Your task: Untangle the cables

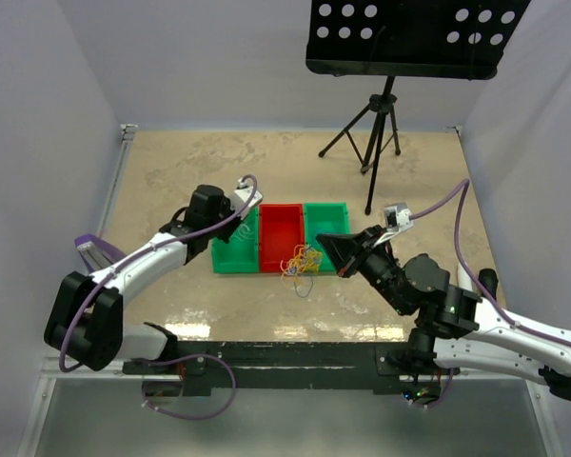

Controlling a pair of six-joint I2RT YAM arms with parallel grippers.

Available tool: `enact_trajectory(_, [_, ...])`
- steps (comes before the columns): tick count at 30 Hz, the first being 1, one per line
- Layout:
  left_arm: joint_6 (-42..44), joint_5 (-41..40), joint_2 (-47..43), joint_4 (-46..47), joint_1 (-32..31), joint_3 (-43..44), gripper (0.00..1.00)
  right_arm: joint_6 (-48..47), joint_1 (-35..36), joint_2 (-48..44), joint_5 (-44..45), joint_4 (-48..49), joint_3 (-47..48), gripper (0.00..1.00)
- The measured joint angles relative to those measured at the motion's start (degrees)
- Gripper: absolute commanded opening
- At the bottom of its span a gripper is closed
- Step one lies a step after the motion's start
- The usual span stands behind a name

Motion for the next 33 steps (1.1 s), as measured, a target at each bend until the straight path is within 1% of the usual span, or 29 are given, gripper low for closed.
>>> enact_trajectory(1, [-0.04,0.0,0.37,0.46,-0.15,-0.15,0.21,0.13,0.0,-0.04,-0.13,0.09,-0.11,0.0])
enact_trajectory(3, [-0.61,0.02,1.7,1.6,-0.24,-0.57,0.43,0.61,0.0,-0.02,-0.81,0.35,-0.46,0.0])
enact_trajectory(6, [-1.27,0.13,2.64,2.12,-0.24,-1.38,0.68,1.36,0.0,0.0,-1.66,0.63,-1.05,0.0])
enact_trajectory(7, [-1.49,0.33,2.51,2.1,-0.24,-1.66,0.79,1.64,-0.02,0.02,-2.12,0.72,-1.25,0.0])
enact_trajectory(8, [-1.7,0.66,2.16,1.99,-0.24,-1.86,0.94,1.9,0.0,0.13,-2.64,0.7,-1.38,0.0])
enact_trajectory(9, [-1.84,1.05,1.64,1.79,-0.24,-1.97,1.0,2.08,0.0,0.26,-2.97,0.79,-1.44,0.0])
enact_trajectory(14, [-2.23,4.31,-6.93,-1.57,-0.24,-1.68,1.0,2.69,0.0,2.32,-6.05,3.26,-1.77,0.0])
enact_trajectory(17, [-1.73,6.97,-13.57,-4.79,-0.24,0.02,1.0,2.95,-0.02,5.57,-8.9,5.7,-1.77,0.0])
enact_trajectory(24, [1.25,12.0,-25.75,-12.22,-0.17,2.91,1.0,4.04,0.76,14.36,-16.09,10.64,-1.99,0.0])
enact_trajectory(27, [3.89,13.05,-28.15,-16.22,-0.17,2.89,1.0,5.46,1.03,15.85,-16.52,11.37,-3.13,0.0])
enact_trajectory(30, [7.23,14.16,-28.59,-19.61,-0.17,2.38,1.0,8.81,1.07,17.42,-14.38,8.33,-3.91,0.0])
enact_trajectory(33, [10.27,16.31,-27.67,-23.56,-0.17,1.31,0.94,12.98,1.07,20.02,-12.07,2.99,-4.87,0.0])
